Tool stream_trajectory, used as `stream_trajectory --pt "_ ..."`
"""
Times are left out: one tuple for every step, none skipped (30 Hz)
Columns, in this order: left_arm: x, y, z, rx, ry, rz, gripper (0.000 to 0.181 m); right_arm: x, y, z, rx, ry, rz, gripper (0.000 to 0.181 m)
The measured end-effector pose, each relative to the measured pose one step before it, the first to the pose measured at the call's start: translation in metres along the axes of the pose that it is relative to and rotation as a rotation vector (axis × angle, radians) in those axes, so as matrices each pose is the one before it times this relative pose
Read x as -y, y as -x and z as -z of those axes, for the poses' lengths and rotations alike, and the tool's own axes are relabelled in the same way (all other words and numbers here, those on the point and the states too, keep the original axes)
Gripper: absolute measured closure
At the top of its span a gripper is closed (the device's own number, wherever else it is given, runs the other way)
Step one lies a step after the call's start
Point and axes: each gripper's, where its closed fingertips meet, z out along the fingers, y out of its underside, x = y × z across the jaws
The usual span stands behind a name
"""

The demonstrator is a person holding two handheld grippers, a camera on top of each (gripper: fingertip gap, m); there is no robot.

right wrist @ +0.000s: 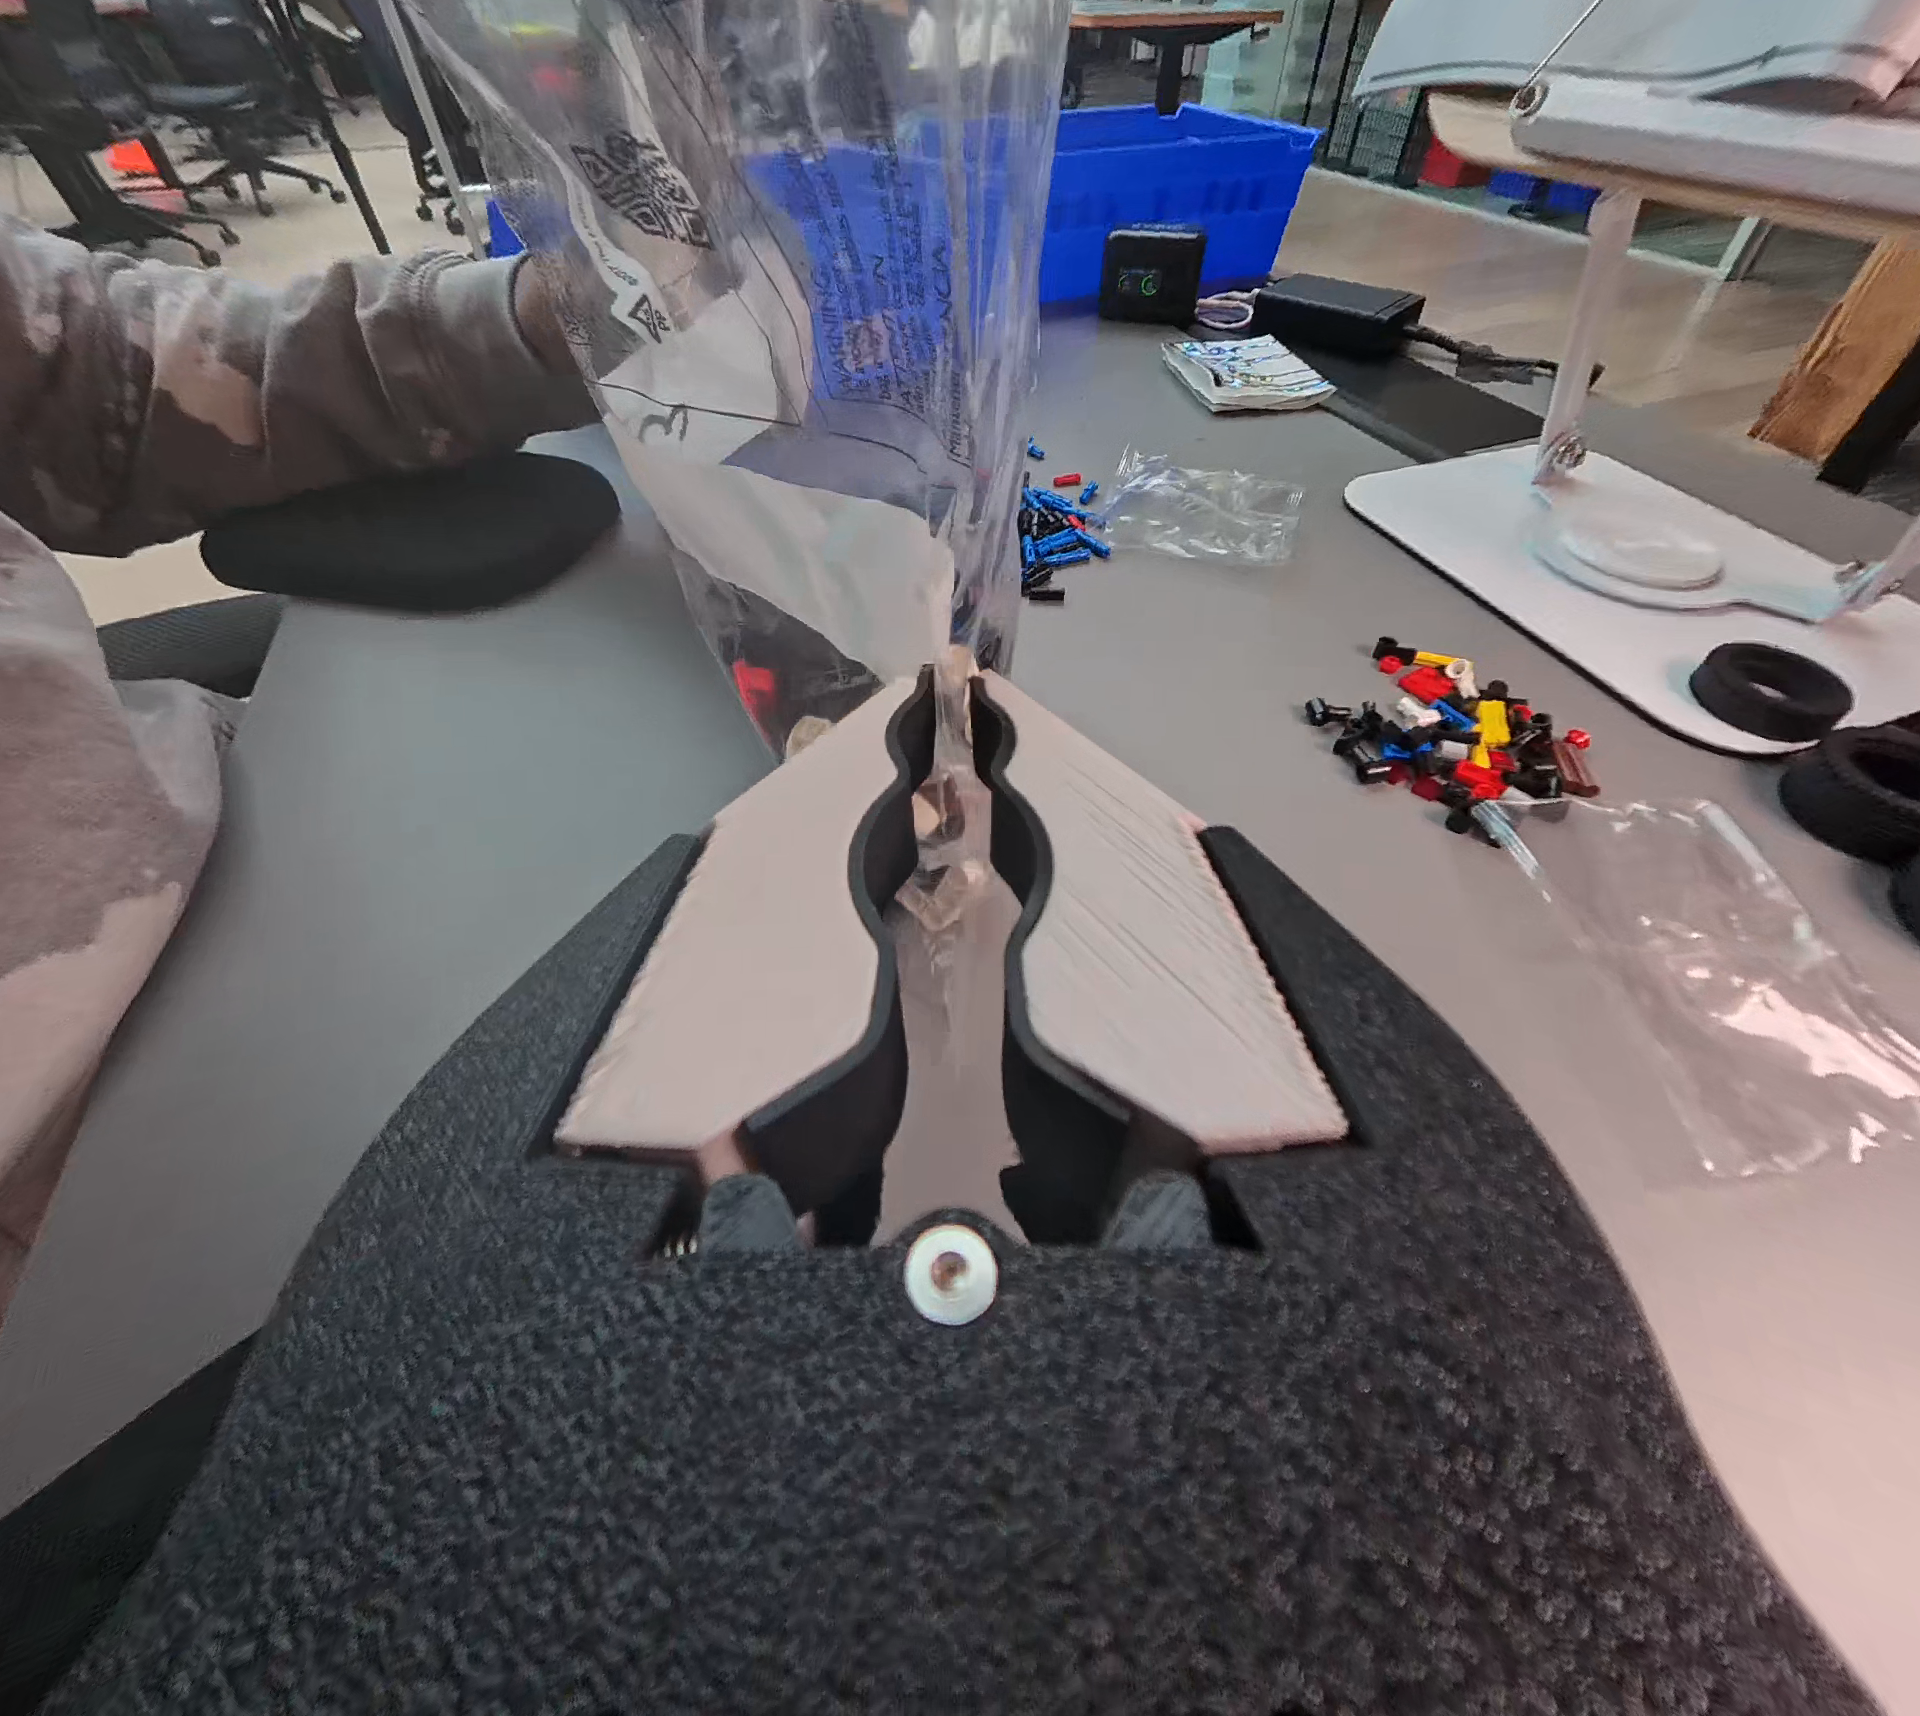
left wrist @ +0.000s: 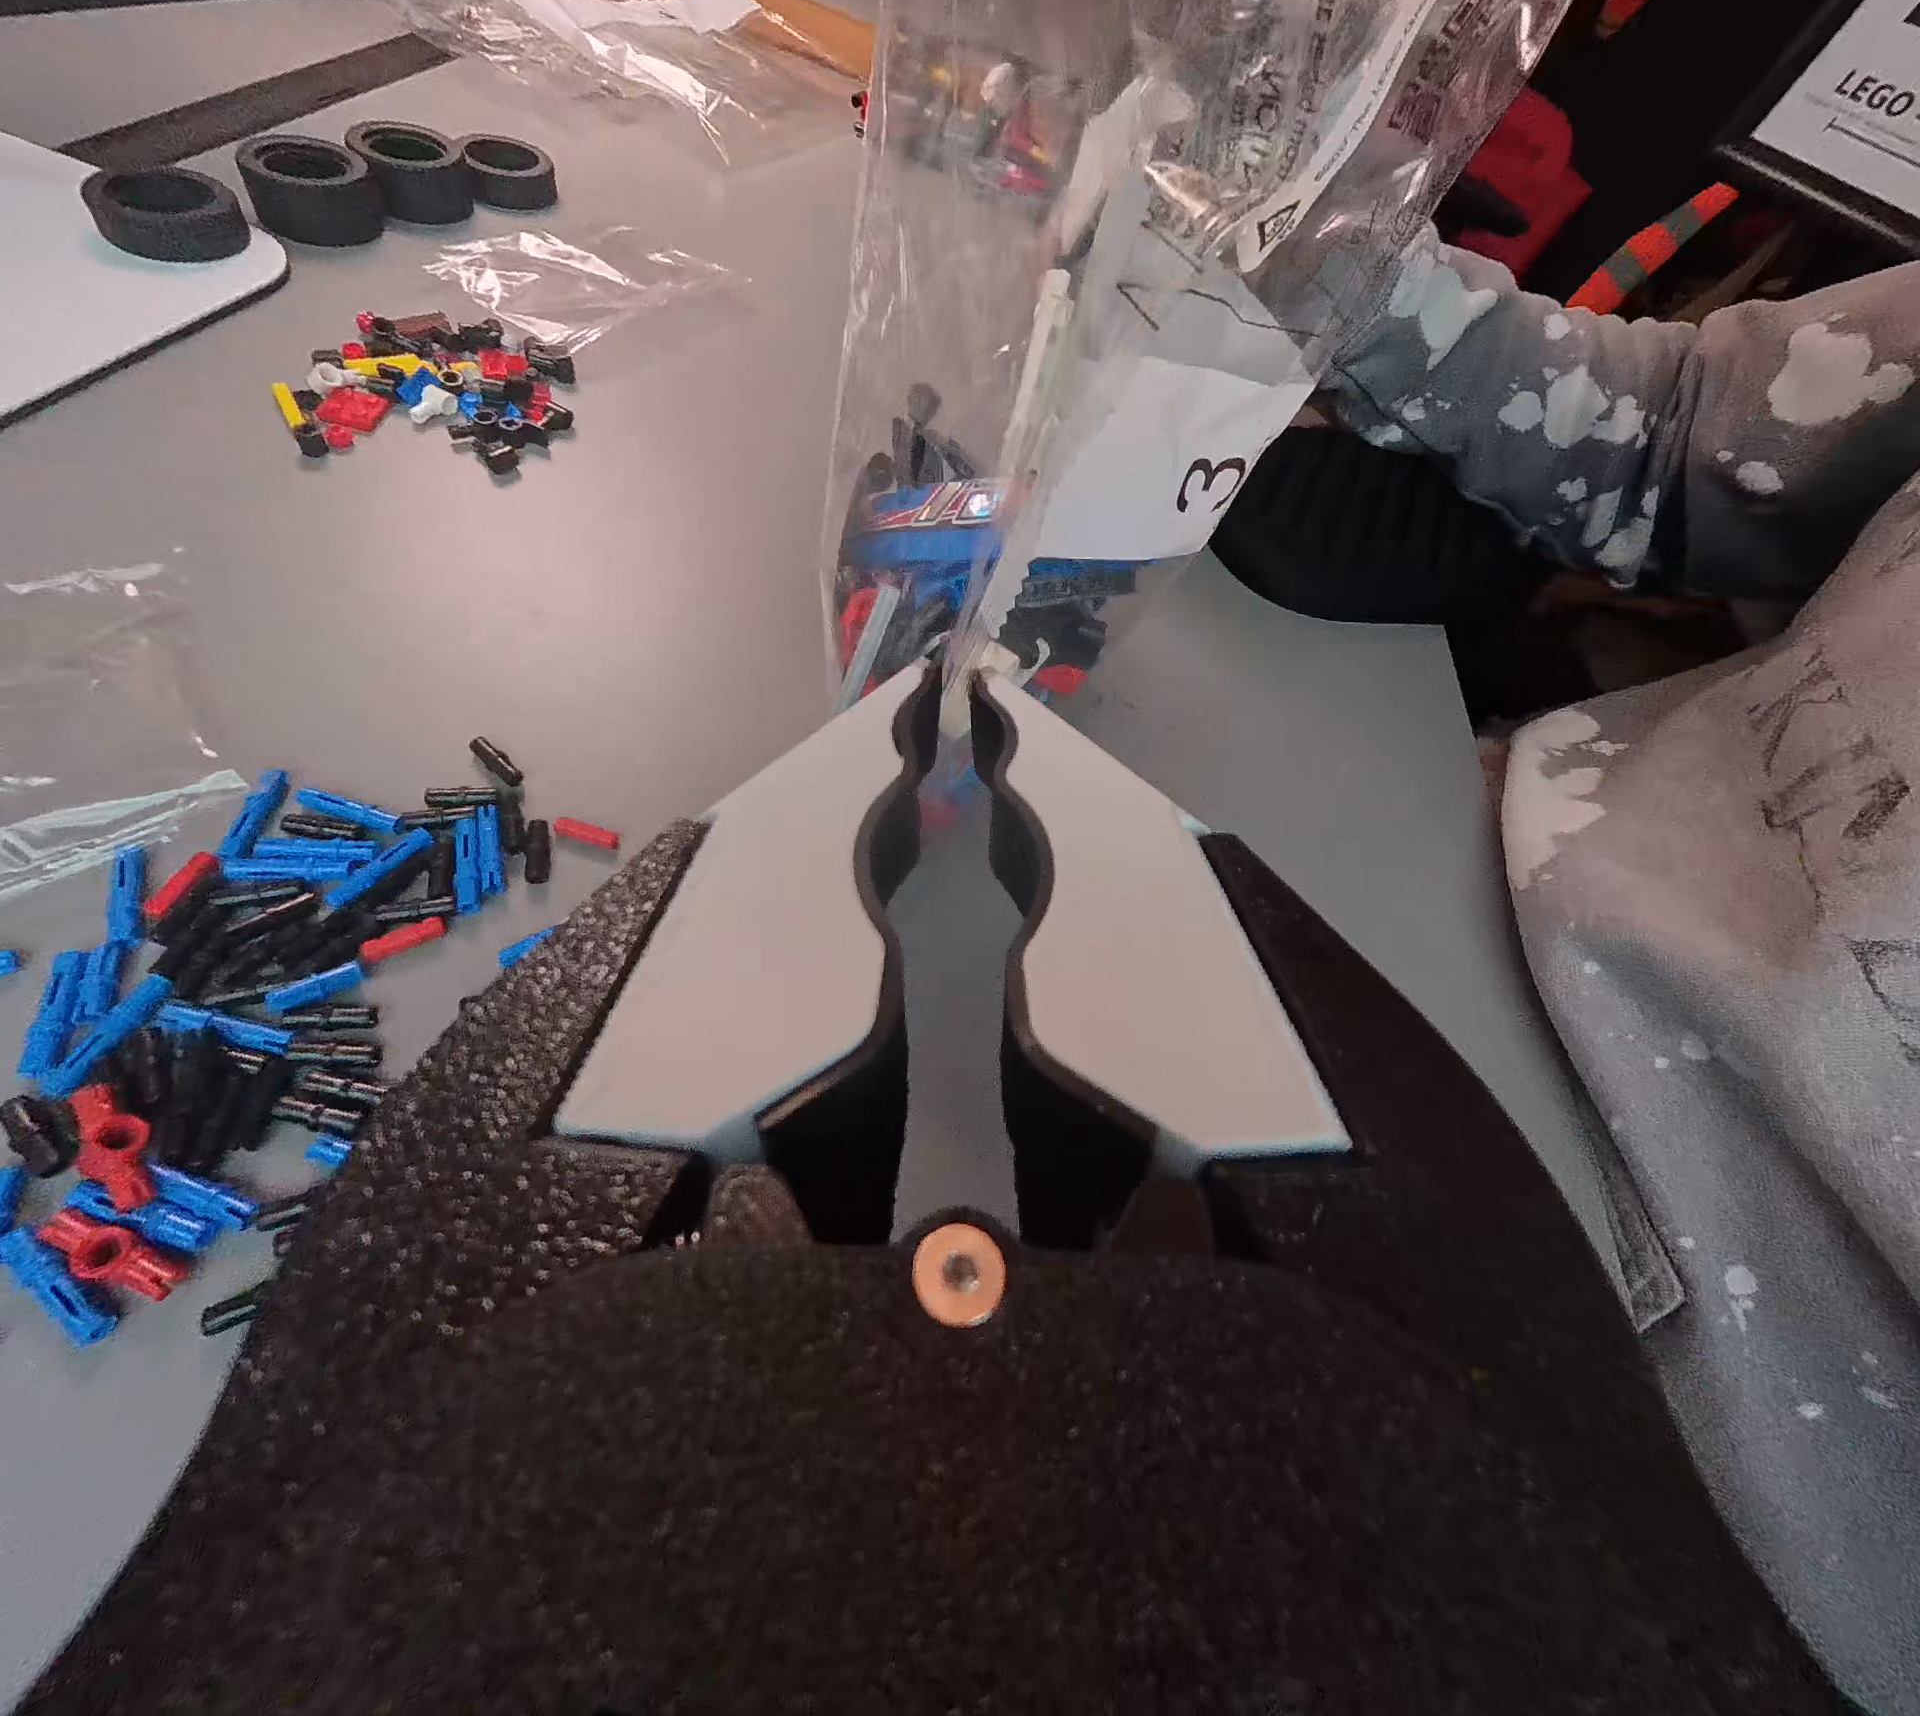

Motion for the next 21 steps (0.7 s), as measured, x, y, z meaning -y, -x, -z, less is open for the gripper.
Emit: stream_trajectory --pt "0.00354 -0.00006 0.00172 0.0123 -0.0008 -0.0223 0.179 0.00693 -0.00123 0.00167 -0.0133 -0.0177 0.0180 0.174" --pt "0.00306 -0.00078 0.00107 -0.0006 -0.0070 -0.0080 0.178 0.00514 0.00062 0.00070 0.0031 -0.0141 0.0058 0.169" --pt "0.00244 -0.00166 0.00011 -0.0135 -0.0147 0.0034 0.170 0.00034 0.00204 -0.00067 0.0172 0.0037 -0.0051 0.161" --pt "0.00073 -0.00059 -0.00099 -0.0127 -0.0119 0.0122 0.155 -0.00476 0.00084 -0.00255 0.0127 0.0224 -0.0097 0.154" --pt "-0.00100 -0.00013 -0.00249 -0.0115 -0.0030 0.0143 0.140 -0.00752 -0.00109 -0.00381 0.0013 0.0292 -0.0043 0.151" --pt "-0.00140 -0.00152 -0.00363 -0.0140 0.0036 0.0072 0.135 -0.00541 -0.00158 -0.00402 -0.0054 0.0120 0.0030 0.154" --pt "-0.00110 -0.00232 -0.00424 -0.0088 0.0098 -0.0087 0.138 0.00013 -0.00173 -0.00223 -0.0074 -0.0134 0.0072 0.166" --pt "-0.00119 0.00042 -0.00339 0.0183 0.0213 -0.0270 0.155 0.00379 -0.00022 0.00014 0.0072 -0.0150 0.0127 0.176" --pt "-0.00005 0.00224 -0.00028 0.0307 0.0246 -0.0379 0.180 0.00430 0.00006 0.00142 0.0103 0.0023 0.0049 0.178" --pt "0.00422 -0.00121 0.00260 0.0007 0.0011 -0.0211 0.181 0.00578 -0.00102 0.00296 0.0000 0.0021 0.0121 0.179" --pt "0.00863 0.00014 0.00504 0.0024 -0.0338 0.0030 0.181 0.00858 -0.00078 0.00469 -0.0034 -0.0171 0.0151 0.179" --pt "0.00913 -0.00056 0.00589 -0.0055 -0.0427 0.0085 0.181 0.00914 0.00021 0.00524 0.0036 -0.0243 0.0015 0.179" --pt "0.00542 0.00018 0.00467 -0.0023 -0.0259 0.0114 0.181 0.00654 0.00099 0.00430 0.0097 -0.0164 -0.0131 0.179" --pt "0.00003 0.00117 0.00231 0.0057 -0.0036 0.0088 0.181 0.00133 0.00183 0.00232 0.0103 0.0011 -0.0139 0.178" --pt "-0.00565 0.00041 -0.00058 -0.0003 0.0137 0.0055 0.181 -0.00569 0.00139 0.00024 0.0052 0.0220 -0.0077 0.176" --pt "-0.00953 0.00074 -0.00331 -0.0026 0.0242 0.0160 0.169 -0.01142 0.00029 -0.00159 -0.0006 0.0372 -0.0057 0.171" --pt "-0.01088 0.00088 -0.00514 -0.0049 0.0292 0.0256 0.152 -0.01182 -0.00049 -0.00268 -0.0036 0.0282 -0.0105 0.165" --pt "-0.00962 -0.00054 -0.00555 -0.0096 0.0280 0.0215 0.147 -0.00870 0.00009 -0.00304 0.0014 0.0108 -0.0182 0.156" --pt "-0.00558 -0.00136 -0.00456 -0.0061 0.0151 0.0061 0.152 -0.00394 -0.00042 -0.00208 -0.0007 -0.0052 -0.0198 0.150" --pt "-0.00136 0.00110 -0.00279 0.0155 0.0025 -0.0075 0.159 0.00050 -0.00093 -0.00025 -0.0025 -0.0180 -0.0114 0.152" --pt "0.00090 0.00316 -0.00089 0.0270 0.0027 -0.0113 0.169 0.00057 -0.00108 0.00022 -0.0018 -0.0061 -0.0050 0.158"
